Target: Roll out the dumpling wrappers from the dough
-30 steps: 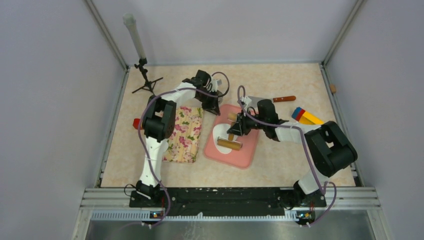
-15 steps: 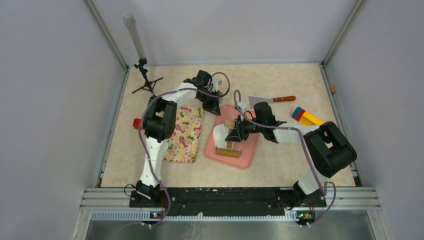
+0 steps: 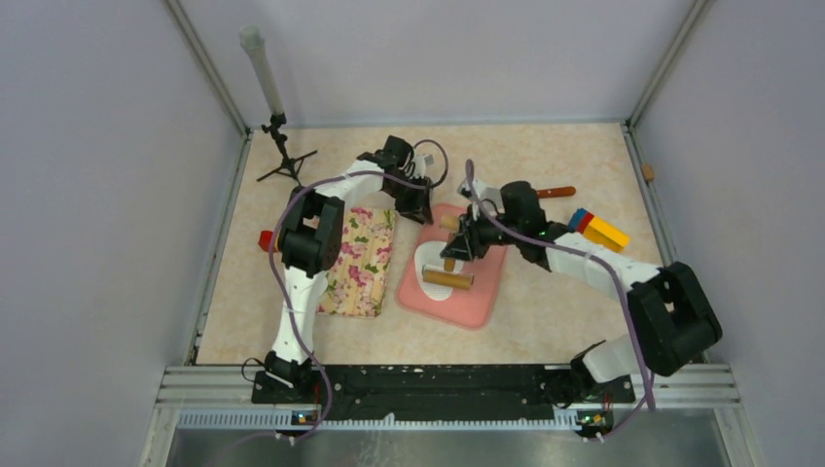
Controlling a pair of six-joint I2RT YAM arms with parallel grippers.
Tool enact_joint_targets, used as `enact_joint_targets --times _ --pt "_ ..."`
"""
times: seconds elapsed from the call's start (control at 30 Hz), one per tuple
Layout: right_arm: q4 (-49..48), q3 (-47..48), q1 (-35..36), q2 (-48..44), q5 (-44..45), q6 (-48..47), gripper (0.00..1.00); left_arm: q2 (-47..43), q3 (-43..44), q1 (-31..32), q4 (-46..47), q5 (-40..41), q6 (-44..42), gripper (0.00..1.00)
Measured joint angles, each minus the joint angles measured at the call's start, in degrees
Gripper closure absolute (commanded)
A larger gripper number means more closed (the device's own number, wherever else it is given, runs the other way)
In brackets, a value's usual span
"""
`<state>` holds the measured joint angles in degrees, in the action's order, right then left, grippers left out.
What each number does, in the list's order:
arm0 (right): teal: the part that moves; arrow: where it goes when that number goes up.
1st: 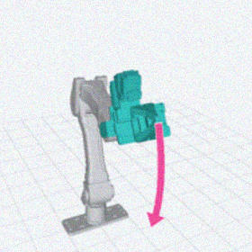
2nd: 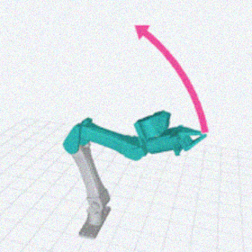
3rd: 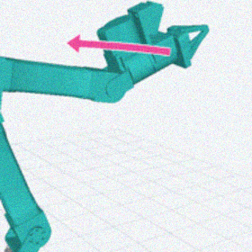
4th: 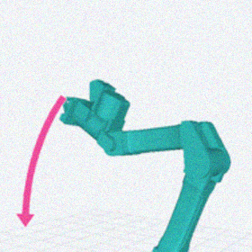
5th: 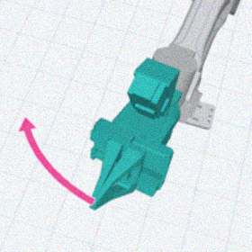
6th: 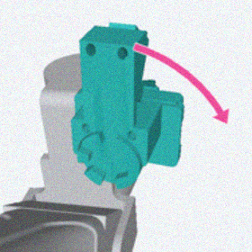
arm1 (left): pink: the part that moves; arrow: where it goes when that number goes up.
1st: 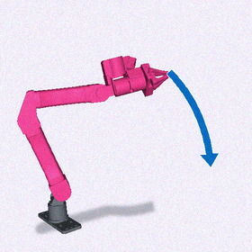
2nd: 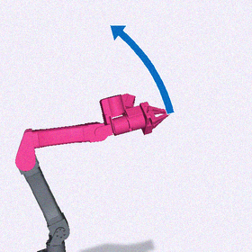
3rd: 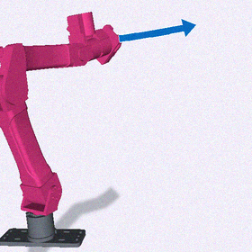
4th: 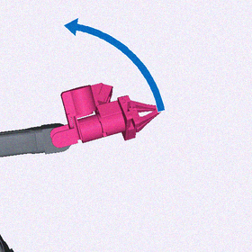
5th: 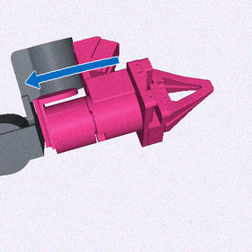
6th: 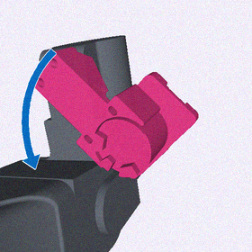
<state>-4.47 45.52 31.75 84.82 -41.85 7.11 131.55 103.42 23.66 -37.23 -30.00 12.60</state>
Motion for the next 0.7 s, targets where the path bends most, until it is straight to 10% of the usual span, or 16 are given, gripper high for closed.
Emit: enact_joint_targets --times 0.2,0.7 --pt "0.9 4.46 -10.88 -12.0 5.66 0.46 1.0 -0.52 1.68 0.0 0.17 -2.16 0.46 0.04" --pt "-8.31 -7.3 -25.18 -10.91 29.05 9.27 0.87 -9.7 4.5 -5.14 -7.58 -2.29 -6.32 0.01"
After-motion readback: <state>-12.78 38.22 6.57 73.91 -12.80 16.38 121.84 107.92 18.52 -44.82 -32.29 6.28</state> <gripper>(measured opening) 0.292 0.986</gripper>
